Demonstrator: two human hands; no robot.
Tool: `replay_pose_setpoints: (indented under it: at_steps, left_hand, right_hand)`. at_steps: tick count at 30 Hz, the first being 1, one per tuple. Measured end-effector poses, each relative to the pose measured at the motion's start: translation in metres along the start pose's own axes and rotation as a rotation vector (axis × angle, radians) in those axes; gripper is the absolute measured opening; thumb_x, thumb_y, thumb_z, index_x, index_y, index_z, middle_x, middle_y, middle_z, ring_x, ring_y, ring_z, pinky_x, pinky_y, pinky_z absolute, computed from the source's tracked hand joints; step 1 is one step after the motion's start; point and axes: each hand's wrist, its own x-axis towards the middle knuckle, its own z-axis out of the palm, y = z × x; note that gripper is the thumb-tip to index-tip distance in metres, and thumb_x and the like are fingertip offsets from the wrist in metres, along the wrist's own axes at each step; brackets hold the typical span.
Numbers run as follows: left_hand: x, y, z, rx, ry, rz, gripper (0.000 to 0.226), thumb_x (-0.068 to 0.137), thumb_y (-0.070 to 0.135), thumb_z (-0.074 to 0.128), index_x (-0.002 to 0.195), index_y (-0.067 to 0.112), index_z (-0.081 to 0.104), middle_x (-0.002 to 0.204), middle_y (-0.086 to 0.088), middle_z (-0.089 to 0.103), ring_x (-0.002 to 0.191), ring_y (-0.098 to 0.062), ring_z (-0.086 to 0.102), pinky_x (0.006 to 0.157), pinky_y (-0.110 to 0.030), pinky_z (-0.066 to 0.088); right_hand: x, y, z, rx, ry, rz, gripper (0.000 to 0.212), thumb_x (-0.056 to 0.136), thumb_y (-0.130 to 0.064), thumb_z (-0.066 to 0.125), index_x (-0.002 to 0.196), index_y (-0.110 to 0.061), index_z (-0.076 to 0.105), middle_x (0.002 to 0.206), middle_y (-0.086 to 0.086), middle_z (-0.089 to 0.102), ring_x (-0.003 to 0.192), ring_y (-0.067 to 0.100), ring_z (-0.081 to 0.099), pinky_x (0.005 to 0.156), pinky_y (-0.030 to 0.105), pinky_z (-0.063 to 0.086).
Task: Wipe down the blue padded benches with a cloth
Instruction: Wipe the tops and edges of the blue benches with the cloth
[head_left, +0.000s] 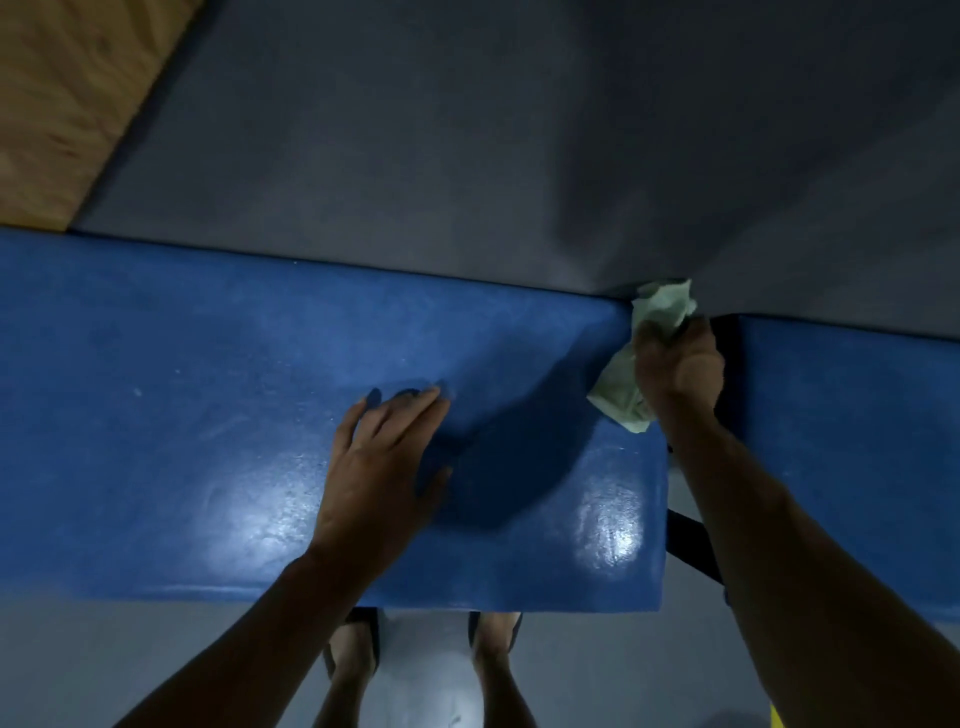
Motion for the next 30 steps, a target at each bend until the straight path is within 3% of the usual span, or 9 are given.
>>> replay_pose_setpoints:
  at_steps: [5,9,12,17,21,23,25,28,30]
  left_hand:
    - [-0.004,-0.033,-0.019,0.005,0.018,0.001,0.065,0.083,0.039,0.056,0.143,0.018,0.049,0.148,0.001,0.05,0.134,-0.019,0.039,0.116,-0.045,0.025]
    - [-0.004,-0.051,-0.03,0.031,0.027,-0.009,0.067,0.079,0.035,0.064,0.141,0.017,0.051,0.146,-0.001,0.052,0.132,-0.019,0.038,0.114,-0.042,0.021]
    - [-0.004,-0.065,-0.034,0.037,0.024,-0.047,0.068,0.076,0.036,0.065,0.141,0.018,0.052,0.147,0.002,0.051,0.13,-0.02,0.042,0.114,-0.044,0.023]
    - [-0.008,-0.078,-0.034,0.048,0.003,-0.05,0.069,0.076,0.036,0.064,0.141,0.017,0.052,0.148,0.001,0.05,0.132,-0.024,0.044,0.114,-0.045,0.023]
    - [-0.009,-0.085,-0.031,0.073,-0.023,-0.025,0.067,0.079,0.036,0.071,0.14,0.017,0.052,0.15,0.003,0.048,0.135,-0.022,0.042,0.116,-0.049,0.025]
    - [-0.009,-0.085,-0.032,0.075,-0.029,-0.037,0.069,0.079,0.036,0.075,0.141,0.017,0.051,0.151,0.003,0.047,0.135,-0.02,0.041,0.116,-0.049,0.025]
    - [-0.009,-0.086,-0.032,0.085,-0.025,-0.028,0.068,0.08,0.038,0.072,0.142,0.018,0.051,0.152,0.004,0.046,0.135,-0.019,0.041,0.116,-0.051,0.026]
    - [-0.007,-0.089,-0.03,0.106,-0.031,-0.021,0.069,0.078,0.041,0.073,0.14,0.019,0.053,0.151,0.005,0.047,0.134,-0.019,0.042,0.115,-0.052,0.027]
    - [-0.006,-0.088,-0.03,0.112,-0.048,-0.042,0.072,0.076,0.042,0.073,0.14,0.019,0.053,0.149,0.005,0.049,0.133,-0.019,0.044,0.115,-0.052,0.026]
  right_hand:
    - [-0.053,-0.05,0.047,-0.112,0.163,-0.236,0.043,0.092,-0.028,0.053,0.133,-0.014,0.053,0.116,0.014,0.066,0.102,0.038,0.063,0.081,0.039,0.048]
    - [-0.106,-0.106,0.11,-0.227,0.103,-0.623,0.034,0.074,-0.021,0.074,0.106,-0.012,0.066,0.086,0.007,0.07,0.059,0.032,0.065,0.047,0.031,0.048]
    - [-0.104,-0.117,0.108,-0.359,0.044,-0.778,0.03,0.072,-0.026,0.073,0.1,-0.016,0.067,0.08,0.002,0.069,0.049,0.03,0.062,0.043,0.027,0.043]
    - [-0.042,-0.053,0.056,-0.423,0.093,-0.625,0.047,0.09,-0.043,0.044,0.129,-0.019,0.055,0.092,0.018,0.07,0.078,0.042,0.066,0.066,0.042,0.05]
    - [-0.042,-0.05,0.048,-0.29,0.161,-0.416,0.048,0.092,-0.035,0.054,0.135,-0.016,0.051,0.102,0.026,0.066,0.094,0.047,0.061,0.078,0.047,0.047]
    - [-0.061,-0.068,0.069,-0.256,0.206,-0.339,0.044,0.092,-0.029,0.055,0.135,-0.018,0.052,0.099,0.023,0.067,0.089,0.045,0.063,0.074,0.044,0.049]
    - [-0.086,-0.091,0.093,-0.205,0.26,-0.376,0.039,0.087,-0.022,0.058,0.125,-0.016,0.062,0.08,0.02,0.068,0.068,0.042,0.064,0.06,0.039,0.05]
    - [-0.119,-0.127,0.122,-0.236,0.154,-0.404,0.033,0.08,-0.021,0.06,0.112,-0.021,0.067,0.069,0.012,0.065,0.059,0.036,0.063,0.051,0.034,0.047]
    - [-0.133,-0.144,0.136,-0.3,0.111,-0.543,0.027,0.072,-0.021,0.068,0.099,-0.02,0.07,0.057,0.007,0.06,0.048,0.03,0.059,0.043,0.029,0.042]
